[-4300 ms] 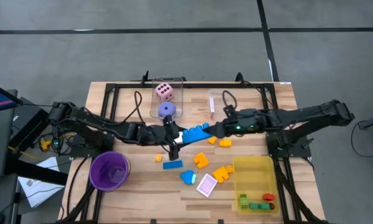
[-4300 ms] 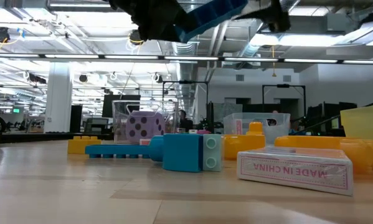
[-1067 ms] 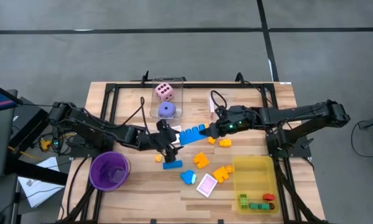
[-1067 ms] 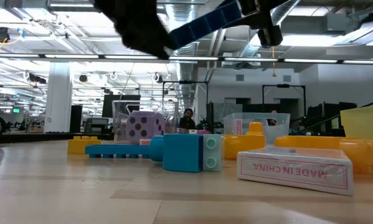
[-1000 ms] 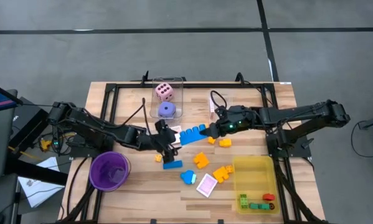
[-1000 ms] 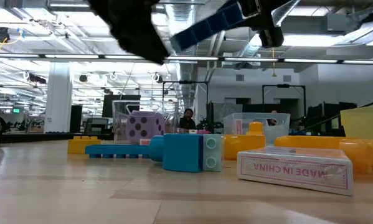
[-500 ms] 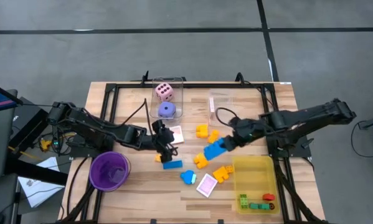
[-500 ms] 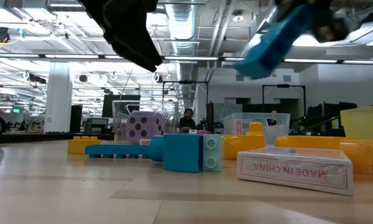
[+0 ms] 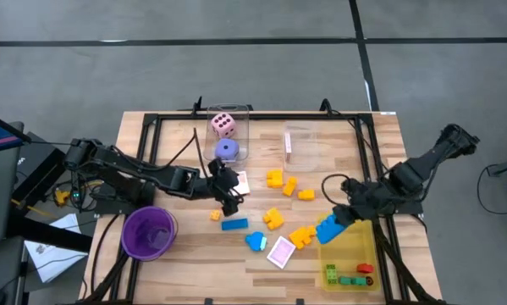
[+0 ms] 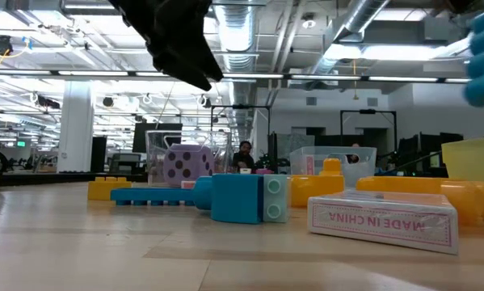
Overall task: Pick & Place Toys
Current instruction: Put the top blue game piece into the bin
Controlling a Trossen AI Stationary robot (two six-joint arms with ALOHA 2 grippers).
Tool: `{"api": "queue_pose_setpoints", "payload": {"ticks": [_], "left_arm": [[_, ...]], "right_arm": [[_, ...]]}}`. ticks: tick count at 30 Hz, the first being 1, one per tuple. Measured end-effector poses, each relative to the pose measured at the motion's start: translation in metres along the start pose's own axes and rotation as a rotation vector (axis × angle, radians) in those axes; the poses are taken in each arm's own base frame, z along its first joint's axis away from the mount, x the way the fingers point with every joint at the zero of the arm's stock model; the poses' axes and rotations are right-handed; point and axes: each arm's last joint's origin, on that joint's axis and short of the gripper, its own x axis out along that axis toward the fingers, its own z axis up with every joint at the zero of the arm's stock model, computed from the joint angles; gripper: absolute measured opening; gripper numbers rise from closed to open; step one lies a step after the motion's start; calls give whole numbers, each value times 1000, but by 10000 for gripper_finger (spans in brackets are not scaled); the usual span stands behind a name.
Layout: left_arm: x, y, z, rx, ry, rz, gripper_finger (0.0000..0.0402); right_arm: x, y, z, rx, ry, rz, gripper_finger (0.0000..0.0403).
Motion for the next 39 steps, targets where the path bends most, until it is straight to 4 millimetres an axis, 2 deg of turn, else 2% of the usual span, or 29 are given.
{"api": "queue_pose_setpoints", "payload": {"ticks": [16, 33, 39], "left_arm": [[8, 14, 10, -69, -52, 30, 337], [8, 16, 12, -96, -70, 32, 337], [8, 16, 12, -136, -71, 30, 337]], "right_arm": [[2, -15, -35, 104, 20, -128, 131], [-3, -31, -41, 165, -79, -209, 131], [6, -28, -47, 157, -102, -236, 131]]}}
